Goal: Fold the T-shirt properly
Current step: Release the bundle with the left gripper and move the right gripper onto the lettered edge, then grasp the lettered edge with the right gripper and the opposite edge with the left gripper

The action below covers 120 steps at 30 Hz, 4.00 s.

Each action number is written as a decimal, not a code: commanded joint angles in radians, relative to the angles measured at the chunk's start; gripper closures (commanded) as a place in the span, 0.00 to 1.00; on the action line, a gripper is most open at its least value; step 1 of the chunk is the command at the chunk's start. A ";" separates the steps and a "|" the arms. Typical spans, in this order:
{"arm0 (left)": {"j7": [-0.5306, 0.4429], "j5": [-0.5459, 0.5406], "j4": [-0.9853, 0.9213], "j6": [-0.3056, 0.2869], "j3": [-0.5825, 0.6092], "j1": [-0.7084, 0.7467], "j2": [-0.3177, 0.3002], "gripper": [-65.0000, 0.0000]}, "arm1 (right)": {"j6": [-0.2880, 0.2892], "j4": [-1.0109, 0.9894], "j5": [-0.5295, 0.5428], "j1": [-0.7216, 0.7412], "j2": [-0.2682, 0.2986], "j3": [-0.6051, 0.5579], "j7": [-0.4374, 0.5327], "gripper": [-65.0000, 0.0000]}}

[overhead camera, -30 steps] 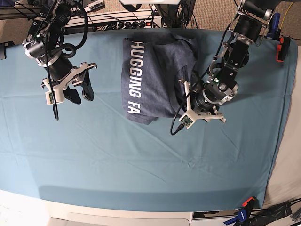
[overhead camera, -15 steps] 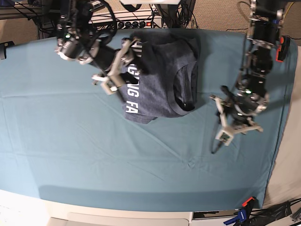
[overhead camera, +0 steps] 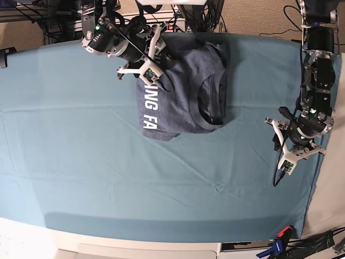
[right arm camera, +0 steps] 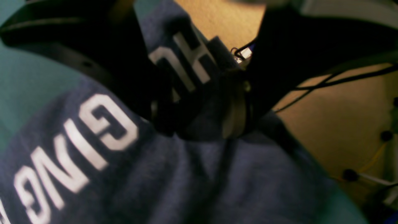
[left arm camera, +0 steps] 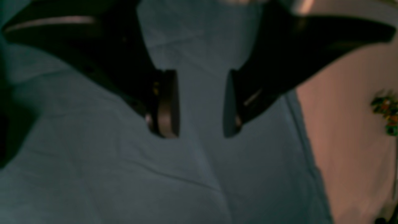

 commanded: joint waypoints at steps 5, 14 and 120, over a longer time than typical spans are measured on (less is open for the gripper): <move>-0.017 -0.012 0.017 -0.015 -0.009 -0.021 -0.014 0.61 | -0.010 0.019 0.015 0.001 0.000 0.001 0.067 0.60; 0.000 -0.053 0.017 -0.020 -0.009 -0.004 -0.014 0.61 | 0.002 0.187 0.278 0.000 -0.001 0.001 0.029 0.60; -0.121 0.039 0.259 -0.116 0.340 0.362 0.052 1.00 | -0.112 -0.445 -0.073 0.554 -0.003 0.001 0.194 0.60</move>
